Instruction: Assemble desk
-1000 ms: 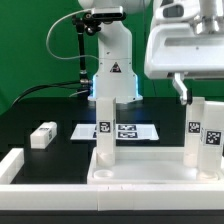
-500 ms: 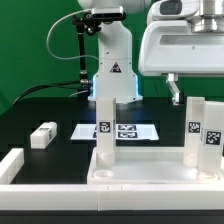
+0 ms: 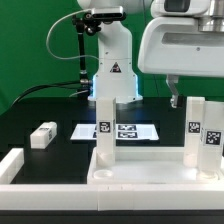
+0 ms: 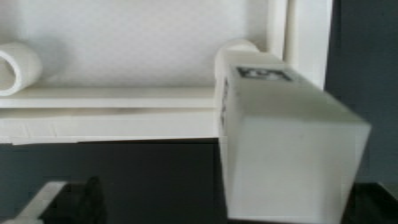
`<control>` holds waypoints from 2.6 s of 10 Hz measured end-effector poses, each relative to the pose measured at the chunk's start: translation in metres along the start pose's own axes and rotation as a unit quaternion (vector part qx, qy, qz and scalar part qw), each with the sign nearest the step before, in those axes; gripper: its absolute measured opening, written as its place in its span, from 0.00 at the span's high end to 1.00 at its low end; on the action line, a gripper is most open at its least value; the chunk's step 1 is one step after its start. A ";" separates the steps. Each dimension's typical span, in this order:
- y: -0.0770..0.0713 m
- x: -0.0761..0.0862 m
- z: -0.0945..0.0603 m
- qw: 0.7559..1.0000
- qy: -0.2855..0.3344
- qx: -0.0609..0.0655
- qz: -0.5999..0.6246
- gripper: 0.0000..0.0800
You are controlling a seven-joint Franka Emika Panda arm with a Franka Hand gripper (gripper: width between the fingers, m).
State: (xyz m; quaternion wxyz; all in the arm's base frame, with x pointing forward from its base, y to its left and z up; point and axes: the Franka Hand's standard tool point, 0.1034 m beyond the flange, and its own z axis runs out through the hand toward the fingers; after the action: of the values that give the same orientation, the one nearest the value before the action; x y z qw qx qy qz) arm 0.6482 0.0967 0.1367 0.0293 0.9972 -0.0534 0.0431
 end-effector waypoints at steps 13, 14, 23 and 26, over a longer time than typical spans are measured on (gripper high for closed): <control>0.010 -0.006 0.005 0.989 -0.031 0.009 0.142 0.63; 0.010 -0.006 0.005 0.986 -0.031 0.009 0.166 0.63; -0.007 -0.001 0.006 0.777 -0.013 0.025 0.629 0.63; -0.005 -0.004 0.005 0.754 -0.009 0.029 0.657 0.63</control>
Offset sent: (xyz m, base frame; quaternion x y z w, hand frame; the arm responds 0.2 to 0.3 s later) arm -0.0187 0.0046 -0.0059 0.0930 -0.0532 0.0049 0.9942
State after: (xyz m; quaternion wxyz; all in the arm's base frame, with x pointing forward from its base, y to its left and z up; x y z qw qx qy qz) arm 0.6454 0.1019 0.1309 -0.0352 0.7178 -0.6940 0.0441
